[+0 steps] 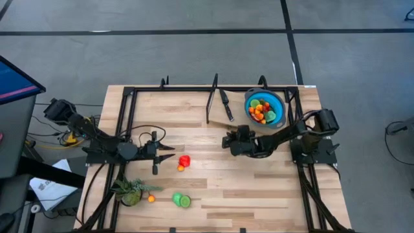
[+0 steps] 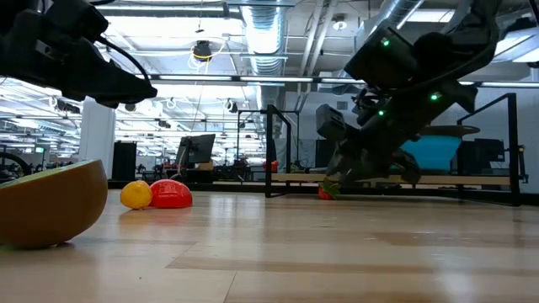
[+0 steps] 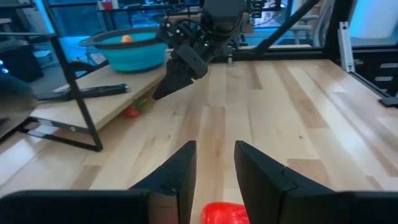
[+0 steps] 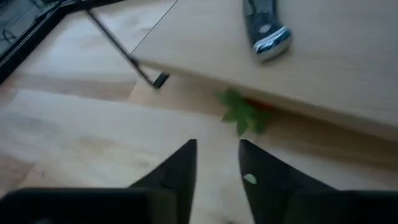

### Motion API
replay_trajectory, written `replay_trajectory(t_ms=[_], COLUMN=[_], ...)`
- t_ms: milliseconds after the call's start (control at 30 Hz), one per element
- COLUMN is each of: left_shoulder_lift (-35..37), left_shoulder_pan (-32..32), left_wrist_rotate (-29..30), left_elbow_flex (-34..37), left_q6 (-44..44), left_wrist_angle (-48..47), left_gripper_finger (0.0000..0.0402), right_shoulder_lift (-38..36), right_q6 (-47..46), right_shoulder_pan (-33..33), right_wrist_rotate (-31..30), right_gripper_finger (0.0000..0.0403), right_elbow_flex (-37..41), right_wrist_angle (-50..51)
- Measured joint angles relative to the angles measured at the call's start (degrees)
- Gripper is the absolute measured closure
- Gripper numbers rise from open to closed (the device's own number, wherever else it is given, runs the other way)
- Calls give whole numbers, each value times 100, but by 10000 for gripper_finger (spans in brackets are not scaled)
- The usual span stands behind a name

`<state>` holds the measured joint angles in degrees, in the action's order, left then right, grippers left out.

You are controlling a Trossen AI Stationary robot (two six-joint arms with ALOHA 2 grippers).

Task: Pick & Place Fruit
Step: Put the red strawberry into the blue colander

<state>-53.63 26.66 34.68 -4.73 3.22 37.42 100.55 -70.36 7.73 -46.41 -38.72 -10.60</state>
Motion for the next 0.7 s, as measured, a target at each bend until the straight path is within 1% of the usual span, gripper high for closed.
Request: replay_trajectory(t_ms=[100, 167, 300, 467, 700], left_shoulder_lift=[0, 0, 0, 0, 0], left_shoulder_pan=[-83, -119, -128, -126, -126], left_wrist_rotate=[0, 0, 0, 0, 0], left_elbow_flex=[0, 0, 0, 0, 0], left_q6=[0, 0, 0, 0, 20], left_wrist_angle=[0, -2, -1, -1, 1], left_gripper_finger=[298, 298, 298, 298, 298], right_shoulder_lift=[0, 0, 0, -4, -7], right_q6=[-99, -151, -177, -187, -123], right_shoulder_pan=[-127, -232, -429, -479, -480], right_wrist_rotate=[11, 157, 505, 623, 612], right_gripper_finger=[251, 227, 202, 204, 242], right_elbow_flex=[0, 0, 0, 0, 0], right_wrist_angle=[-23, -23, -25, -60, -6])
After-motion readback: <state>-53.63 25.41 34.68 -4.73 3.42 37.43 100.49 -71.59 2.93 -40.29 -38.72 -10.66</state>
